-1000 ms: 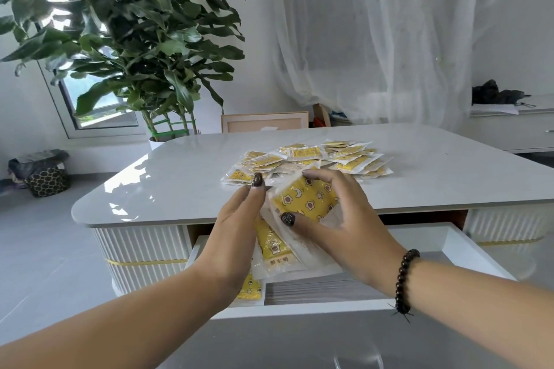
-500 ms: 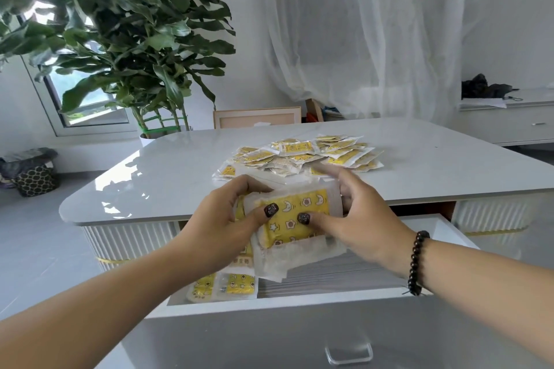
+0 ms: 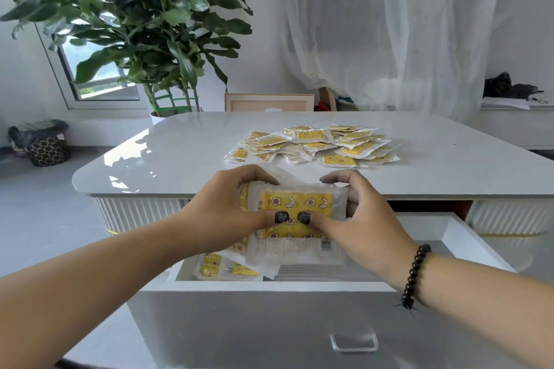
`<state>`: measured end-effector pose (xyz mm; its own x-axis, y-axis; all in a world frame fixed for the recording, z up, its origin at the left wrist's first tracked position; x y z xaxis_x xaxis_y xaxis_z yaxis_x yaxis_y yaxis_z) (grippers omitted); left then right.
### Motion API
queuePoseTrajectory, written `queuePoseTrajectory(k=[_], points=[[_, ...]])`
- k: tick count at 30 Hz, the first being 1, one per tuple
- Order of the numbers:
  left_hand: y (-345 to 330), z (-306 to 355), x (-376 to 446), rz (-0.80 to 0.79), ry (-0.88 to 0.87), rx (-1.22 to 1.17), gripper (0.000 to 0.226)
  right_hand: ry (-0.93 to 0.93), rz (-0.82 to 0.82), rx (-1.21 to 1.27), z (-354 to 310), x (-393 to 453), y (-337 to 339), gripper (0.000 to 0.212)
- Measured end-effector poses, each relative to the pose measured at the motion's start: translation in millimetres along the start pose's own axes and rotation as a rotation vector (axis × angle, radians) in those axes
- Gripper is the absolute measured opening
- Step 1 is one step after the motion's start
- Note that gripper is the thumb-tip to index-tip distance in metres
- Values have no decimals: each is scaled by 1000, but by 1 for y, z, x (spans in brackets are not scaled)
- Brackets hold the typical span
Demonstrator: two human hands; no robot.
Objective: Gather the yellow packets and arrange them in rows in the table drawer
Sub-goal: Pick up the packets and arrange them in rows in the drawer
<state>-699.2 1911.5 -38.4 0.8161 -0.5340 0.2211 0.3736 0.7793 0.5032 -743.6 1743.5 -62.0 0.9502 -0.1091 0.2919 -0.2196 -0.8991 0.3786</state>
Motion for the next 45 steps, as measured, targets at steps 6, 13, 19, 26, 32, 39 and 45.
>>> queuePoseTrajectory(k=[6, 13, 19, 26, 32, 39, 45], points=[[4, 6, 0, 12, -89, 219, 37, 88, -101, -363, -17, 16, -18, 40], [21, -15, 7, 196, 6, 42, 36, -229, -186, 201, 11, 49, -38, 47], [36, -38, 12, 277, 123, -55, 32, -264, -238, 141, 10, 71, -41, 58], [55, -71, 4, 564, 219, -203, 29, -412, -139, 311, 39, 76, -76, 23], [54, -95, 1, 580, 340, -109, 30, -155, 154, 151, 43, 88, -68, 21], [26, -108, 7, 351, 462, -10, 16, -23, 123, 278, 35, 92, -54, 6], [-6, -117, 13, 180, 557, -84, 15, -385, -86, 553, 88, 74, -93, 24]])
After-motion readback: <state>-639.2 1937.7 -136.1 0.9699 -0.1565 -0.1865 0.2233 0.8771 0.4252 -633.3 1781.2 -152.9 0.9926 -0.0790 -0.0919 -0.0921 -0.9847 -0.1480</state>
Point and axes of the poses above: each hand's wrist, its own x-axis towards the middle knuckle, its own y-axis out of the back of the hand, z = x × y, the point moved 8 cm from there along x, towards the middle knuckle, and after that the axes turned 3 degrees about -z, right-handed, at the moved point
